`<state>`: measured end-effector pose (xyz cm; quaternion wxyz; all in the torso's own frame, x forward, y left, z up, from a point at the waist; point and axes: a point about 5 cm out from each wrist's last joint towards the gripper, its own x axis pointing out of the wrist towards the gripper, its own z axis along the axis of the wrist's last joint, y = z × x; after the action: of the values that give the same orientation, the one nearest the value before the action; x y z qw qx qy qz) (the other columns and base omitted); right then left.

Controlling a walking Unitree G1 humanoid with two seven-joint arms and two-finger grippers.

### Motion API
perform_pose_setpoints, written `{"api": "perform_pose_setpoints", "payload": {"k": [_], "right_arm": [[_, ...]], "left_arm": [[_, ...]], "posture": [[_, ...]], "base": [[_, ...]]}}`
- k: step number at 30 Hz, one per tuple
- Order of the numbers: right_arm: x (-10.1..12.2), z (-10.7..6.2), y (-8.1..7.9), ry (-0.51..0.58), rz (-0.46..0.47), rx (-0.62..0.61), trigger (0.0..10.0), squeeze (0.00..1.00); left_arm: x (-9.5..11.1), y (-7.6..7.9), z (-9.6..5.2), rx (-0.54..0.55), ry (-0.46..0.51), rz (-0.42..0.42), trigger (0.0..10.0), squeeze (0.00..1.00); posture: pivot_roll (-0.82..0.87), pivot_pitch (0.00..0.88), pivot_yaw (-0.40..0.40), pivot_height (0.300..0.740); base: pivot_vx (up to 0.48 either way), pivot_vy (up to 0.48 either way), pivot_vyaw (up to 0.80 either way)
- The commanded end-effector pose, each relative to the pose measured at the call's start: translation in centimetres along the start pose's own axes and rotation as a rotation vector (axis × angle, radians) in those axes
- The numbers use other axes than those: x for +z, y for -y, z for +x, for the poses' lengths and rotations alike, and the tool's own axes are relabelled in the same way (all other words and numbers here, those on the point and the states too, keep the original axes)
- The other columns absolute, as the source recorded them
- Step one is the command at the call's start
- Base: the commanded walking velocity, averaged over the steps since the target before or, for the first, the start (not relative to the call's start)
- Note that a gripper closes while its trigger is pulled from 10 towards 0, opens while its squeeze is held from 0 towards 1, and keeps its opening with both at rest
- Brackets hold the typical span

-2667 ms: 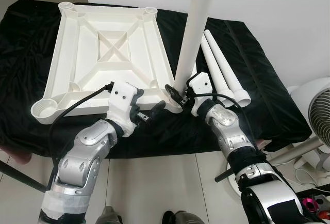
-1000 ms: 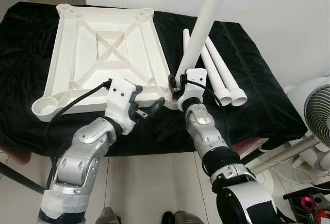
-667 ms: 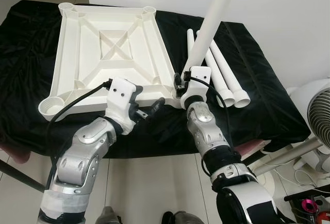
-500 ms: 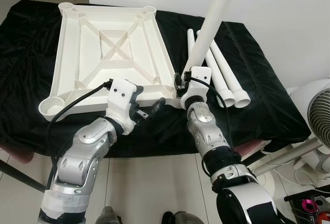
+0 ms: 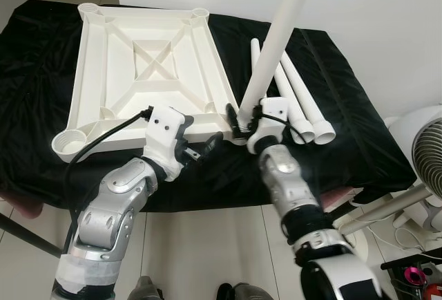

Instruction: Building children table

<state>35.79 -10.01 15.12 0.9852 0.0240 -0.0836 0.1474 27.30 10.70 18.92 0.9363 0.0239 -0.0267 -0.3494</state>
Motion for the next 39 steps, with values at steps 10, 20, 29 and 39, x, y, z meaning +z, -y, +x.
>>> {"api": "perform_pose_setpoints", "payload": {"k": [10, 20, 29, 39], "right_arm": [[0.2, 0.5, 1.9, -0.05, -0.093, 0.213, 10.0, 0.0], [0.2, 1.5, 1.0, -0.081, -0.1, 0.392, 10.0, 0.0], [0.2, 1.9, 1.1, -0.109, -0.106, 0.41, 0.0, 0.0], [-1.5, 1.0, 2.4, -0.181, -0.057, 0.334, 2.6, 0.0]], "left_arm": [[0.1, 0.1, 0.4, 0.022, -0.004, -0.005, 10.0, 0.0], [0.2, 0.0, 0.5, 0.027, 0.0, -0.007, 10.0, 0.0], [0.3, 0.1, 0.5, 0.029, 0.003, -0.004, 10.0, 0.0], [0.4, -0.2, 0.3, 0.044, 0.006, -0.003, 10.0, 0.0]], "posture": [[0.05, 0.073, -0.107, 0.74], [0.06, 0.076, -0.099, 0.74], [0.07, 0.074, -0.103, 0.74], [0.07, 0.075, -0.102, 0.74]], "base": [[0.0, 0.0, 0.0], [0.0, 0.0, 0.0], [0.0, 0.0, 0.0], [0.0, 0.0, 0.0]]}}
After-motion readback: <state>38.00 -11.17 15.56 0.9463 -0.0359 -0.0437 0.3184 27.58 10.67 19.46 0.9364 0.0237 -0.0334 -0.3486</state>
